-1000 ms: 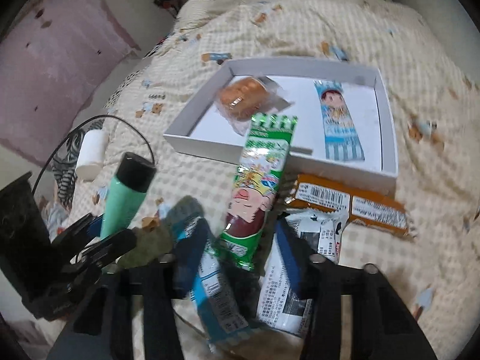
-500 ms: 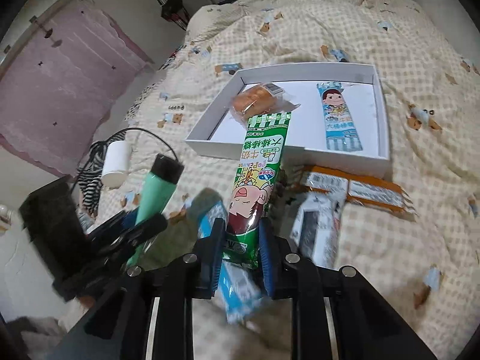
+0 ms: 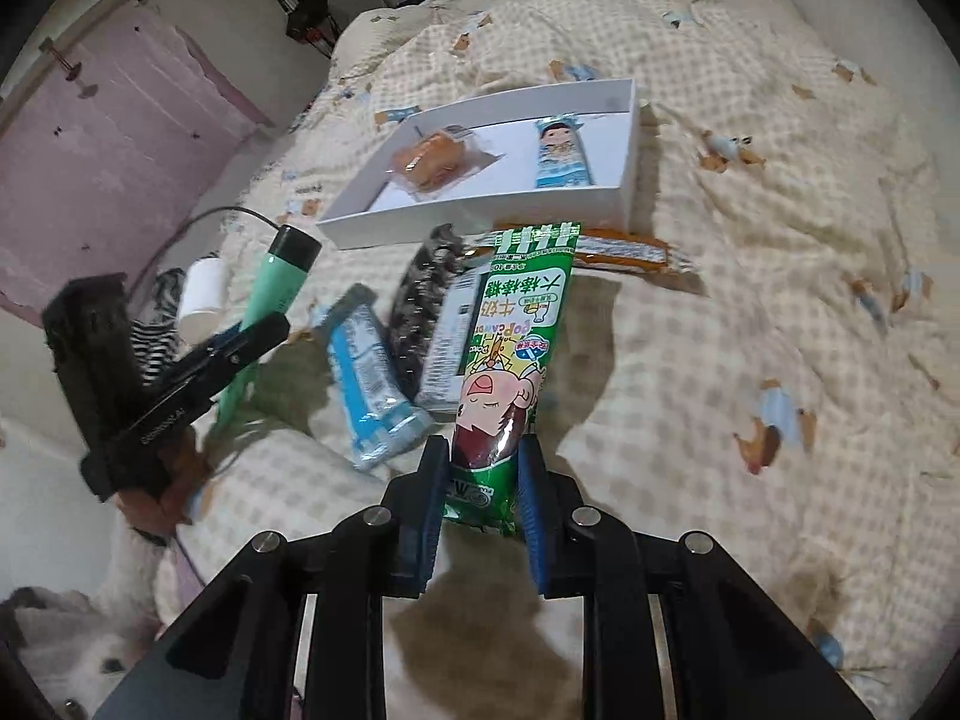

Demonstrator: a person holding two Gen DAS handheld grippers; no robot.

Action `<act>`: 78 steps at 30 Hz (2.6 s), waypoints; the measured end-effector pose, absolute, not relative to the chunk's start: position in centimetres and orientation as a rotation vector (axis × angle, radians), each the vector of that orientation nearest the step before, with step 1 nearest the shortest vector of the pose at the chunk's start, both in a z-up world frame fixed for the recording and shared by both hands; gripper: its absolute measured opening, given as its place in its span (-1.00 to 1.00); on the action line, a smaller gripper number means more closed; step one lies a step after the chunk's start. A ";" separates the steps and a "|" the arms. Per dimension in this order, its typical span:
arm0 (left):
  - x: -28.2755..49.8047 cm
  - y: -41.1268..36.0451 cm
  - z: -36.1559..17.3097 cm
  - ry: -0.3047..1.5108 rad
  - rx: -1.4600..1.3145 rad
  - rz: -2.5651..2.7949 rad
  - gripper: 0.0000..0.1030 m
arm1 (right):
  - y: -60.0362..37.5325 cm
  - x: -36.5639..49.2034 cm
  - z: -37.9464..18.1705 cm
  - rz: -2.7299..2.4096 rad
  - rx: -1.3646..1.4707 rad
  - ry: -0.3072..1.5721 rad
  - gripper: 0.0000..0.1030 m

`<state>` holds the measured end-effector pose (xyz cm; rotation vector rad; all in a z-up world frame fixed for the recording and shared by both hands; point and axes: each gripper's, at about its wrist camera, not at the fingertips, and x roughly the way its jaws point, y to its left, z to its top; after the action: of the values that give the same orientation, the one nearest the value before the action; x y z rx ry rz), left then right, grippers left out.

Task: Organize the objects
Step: 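Close the right gripper on the green cartoon snack tube, then lift the green cartoon snack tube with the right gripper, then hold the cartoon tube with the right gripper while the left gripper holds the IMAGES tube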

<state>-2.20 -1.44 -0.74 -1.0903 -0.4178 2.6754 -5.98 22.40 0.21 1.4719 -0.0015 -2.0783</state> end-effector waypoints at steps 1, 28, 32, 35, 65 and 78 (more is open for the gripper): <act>-2.1 -1.2 -0.6 -0.397 -1.088 2.679 -0.08 | 22.3 -6.0 0.4 -2.096 1.464 0.029 -0.42; -2.0 -1.2 -0.6 -0.400 -1.081 2.675 -0.08 | 22.3 -6.1 -0.7 -2.360 1.450 0.057 -0.41; -1.9 -1.2 -0.6 -0.392 -1.075 2.679 -0.08 | 23.4 -4.6 1.2 -2.439 1.276 -0.072 -0.41; -1.8 -1.1 -0.6 -0.381 -1.069 2.678 -0.08 | 23.3 -3.3 2.2 -2.463 1.116 -0.128 -0.41; -2.2 -1.4 -2.0 -0.345 -1.236 2.823 -0.09 | 19.6 -1.6 -0.4 -2.396 0.954 -0.018 -0.41; -1.1 0.9 -1.1 0.003 -1.262 3.058 -0.10 | 18.9 -1.9 -0.7 -2.400 0.990 0.040 -0.41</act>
<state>-1.11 0.89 -1.11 -1.2624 0.0026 3.0578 -1.85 18.87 -0.72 0.9901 0.0404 -2.4002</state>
